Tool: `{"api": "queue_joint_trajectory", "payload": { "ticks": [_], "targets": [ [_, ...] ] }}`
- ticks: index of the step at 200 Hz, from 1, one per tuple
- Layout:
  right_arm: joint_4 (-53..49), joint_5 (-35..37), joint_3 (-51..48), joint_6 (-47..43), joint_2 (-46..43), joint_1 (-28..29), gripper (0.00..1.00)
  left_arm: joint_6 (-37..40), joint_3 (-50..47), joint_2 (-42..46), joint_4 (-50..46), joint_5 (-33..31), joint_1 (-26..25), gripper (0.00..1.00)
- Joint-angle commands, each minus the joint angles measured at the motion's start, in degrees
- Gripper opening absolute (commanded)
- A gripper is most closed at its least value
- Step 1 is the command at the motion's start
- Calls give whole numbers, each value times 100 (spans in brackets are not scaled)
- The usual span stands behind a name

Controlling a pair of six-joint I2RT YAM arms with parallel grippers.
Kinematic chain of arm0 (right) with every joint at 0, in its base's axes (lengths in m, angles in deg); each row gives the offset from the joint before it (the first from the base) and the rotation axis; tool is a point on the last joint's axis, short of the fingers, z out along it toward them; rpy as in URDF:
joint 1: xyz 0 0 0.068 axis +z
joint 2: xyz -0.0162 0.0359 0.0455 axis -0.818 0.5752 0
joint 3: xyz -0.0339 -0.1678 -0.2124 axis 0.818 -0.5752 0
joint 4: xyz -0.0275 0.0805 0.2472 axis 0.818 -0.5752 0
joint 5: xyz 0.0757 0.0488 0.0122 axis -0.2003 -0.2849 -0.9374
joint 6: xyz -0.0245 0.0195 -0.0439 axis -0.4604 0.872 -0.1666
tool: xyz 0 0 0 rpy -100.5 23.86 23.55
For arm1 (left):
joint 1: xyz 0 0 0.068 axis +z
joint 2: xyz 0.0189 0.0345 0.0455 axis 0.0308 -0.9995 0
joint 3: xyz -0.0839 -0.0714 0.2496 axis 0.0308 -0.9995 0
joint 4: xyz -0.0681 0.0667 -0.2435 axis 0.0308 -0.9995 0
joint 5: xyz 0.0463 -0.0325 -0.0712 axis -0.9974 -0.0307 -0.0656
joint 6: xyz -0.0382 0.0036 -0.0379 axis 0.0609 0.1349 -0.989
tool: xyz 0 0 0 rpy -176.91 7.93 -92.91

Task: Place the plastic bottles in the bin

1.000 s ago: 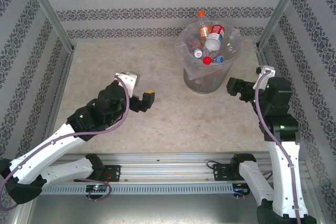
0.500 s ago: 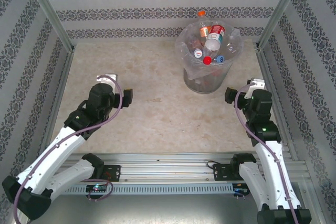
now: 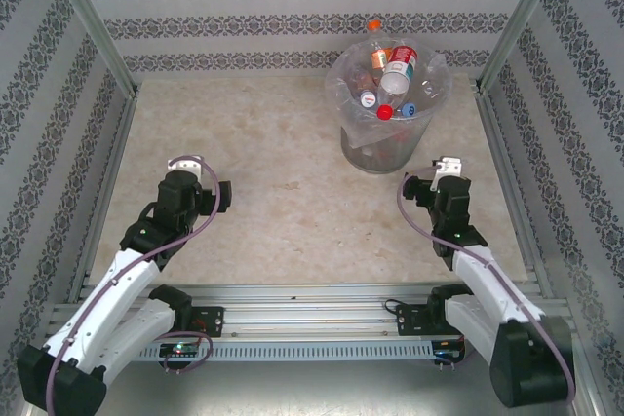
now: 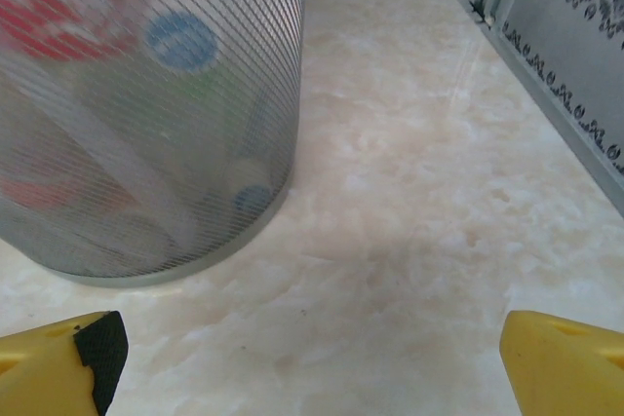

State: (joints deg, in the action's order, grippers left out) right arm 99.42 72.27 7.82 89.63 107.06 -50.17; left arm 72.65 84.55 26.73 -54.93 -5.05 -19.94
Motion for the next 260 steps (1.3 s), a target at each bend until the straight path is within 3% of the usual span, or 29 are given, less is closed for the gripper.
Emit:
{"api": "queue_joint_trajectory", "payload": {
  "ticks": [1, 130, 150, 176, 213, 260],
  "targets": [
    [1340, -72, -118, -67, 563, -110, 98, -102, -90, 70, 425, 64, 98, 100],
    [4612, -161, -142, -286, 3431, -287, 98, 61, -293, 56, 561, 56, 265, 100],
    [3805, -195, 28, -266, 3225, -287, 98, 20, -297, 65, 567, 140, 285, 100],
    [3764, -253, 238, -312, 3286, -295, 98, 197, -354, 89, 674, 64, 310, 100],
    [3858, -259, 218, -317, 3307, -294, 98, 578, -769, -173, 1888, 337, 831, 100],
    [3830, -259, 222, -313, 3300, -295, 98, 852, -1299, -1409, 3853, 384, 1269, 100]
  ]
}}
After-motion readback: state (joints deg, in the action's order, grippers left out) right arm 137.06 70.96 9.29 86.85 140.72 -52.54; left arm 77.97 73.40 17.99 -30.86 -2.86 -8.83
